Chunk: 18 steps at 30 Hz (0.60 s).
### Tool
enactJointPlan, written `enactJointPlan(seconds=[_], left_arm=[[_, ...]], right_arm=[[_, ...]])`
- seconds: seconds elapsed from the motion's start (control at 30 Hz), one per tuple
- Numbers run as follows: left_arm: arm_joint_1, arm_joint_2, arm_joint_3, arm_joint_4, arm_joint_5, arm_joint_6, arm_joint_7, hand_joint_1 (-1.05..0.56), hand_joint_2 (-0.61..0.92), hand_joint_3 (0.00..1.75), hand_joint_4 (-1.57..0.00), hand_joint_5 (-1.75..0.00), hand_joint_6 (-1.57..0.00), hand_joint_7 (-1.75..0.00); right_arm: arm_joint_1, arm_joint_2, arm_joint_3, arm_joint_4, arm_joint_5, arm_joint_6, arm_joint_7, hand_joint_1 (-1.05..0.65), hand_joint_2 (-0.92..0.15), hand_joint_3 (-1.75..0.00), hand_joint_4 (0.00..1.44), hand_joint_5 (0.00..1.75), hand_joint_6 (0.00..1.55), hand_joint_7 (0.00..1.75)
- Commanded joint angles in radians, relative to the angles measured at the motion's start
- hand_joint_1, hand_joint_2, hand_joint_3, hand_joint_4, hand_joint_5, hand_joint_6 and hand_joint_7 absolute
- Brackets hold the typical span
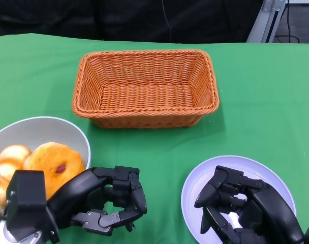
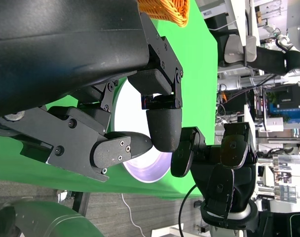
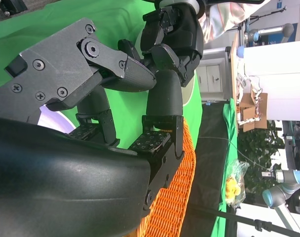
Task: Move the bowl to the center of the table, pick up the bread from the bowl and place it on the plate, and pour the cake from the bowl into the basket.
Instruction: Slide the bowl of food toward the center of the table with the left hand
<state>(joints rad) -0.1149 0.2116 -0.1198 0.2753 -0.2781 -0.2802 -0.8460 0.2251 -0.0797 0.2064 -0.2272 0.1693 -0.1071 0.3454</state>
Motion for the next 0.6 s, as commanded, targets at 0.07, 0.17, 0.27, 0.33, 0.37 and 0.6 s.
enactJointPlan(seconds=[0.07, 0.17, 0.27, 0.33, 0.37, 0.6], left_arm=[[-0.013, 0.009, 0.003, 0.009, 0.007, -0.012, -0.011, -0.21, 0.81, 0.60, -0.65, -1.72, -0.71, -1.32], [-0.013, 0.008, 0.004, 0.011, 0.004, -0.010, -0.013, -0.21, 0.81, 0.60, -0.66, -1.73, -0.72, -1.31], [-0.012, 0.008, 0.004, 0.009, 0.005, -0.011, -0.011, -0.21, 0.80, 0.61, -0.66, -1.73, -0.72, -1.31], [-0.011, 0.008, 0.003, 0.009, 0.006, -0.013, -0.010, -0.21, 0.80, 0.62, -0.66, -1.73, -0.72, -1.31], [-0.011, 0.008, 0.003, 0.008, 0.007, -0.012, -0.009, -0.21, 0.80, 0.62, -0.66, -1.73, -0.72, -1.31], [-0.011, 0.008, 0.001, 0.009, 0.009, -0.014, -0.008, -0.20, 0.80, 0.63, -0.66, -1.72, -0.72, -1.31]], right_arm=[[-0.004, -0.006, -0.012, 0.004, 0.000, -0.014, 0.001, -0.19, -0.55, -1.00, 0.70, 1.57, 0.71, 1.30], [-0.004, -0.004, -0.011, 0.002, 0.002, -0.011, 0.002, -0.18, -0.55, -1.01, 0.70, 1.58, 0.71, 1.30], [-0.001, -0.005, -0.010, -0.005, -0.002, -0.002, -0.002, -0.17, -0.55, -1.01, 0.70, 1.58, 0.71, 1.30], [0.001, -0.007, -0.010, -0.010, -0.002, 0.005, -0.004, -0.17, -0.55, -1.02, 0.70, 1.57, 0.71, 1.30], [0.001, -0.007, -0.010, -0.009, -0.002, 0.002, -0.003, -0.17, -0.55, -1.02, 0.70, 1.57, 0.71, 1.30], [-0.002, -0.008, -0.011, -0.001, -0.004, -0.010, 0.001, -0.16, -0.55, -1.04, 0.70, 1.57, 0.71, 1.30]])
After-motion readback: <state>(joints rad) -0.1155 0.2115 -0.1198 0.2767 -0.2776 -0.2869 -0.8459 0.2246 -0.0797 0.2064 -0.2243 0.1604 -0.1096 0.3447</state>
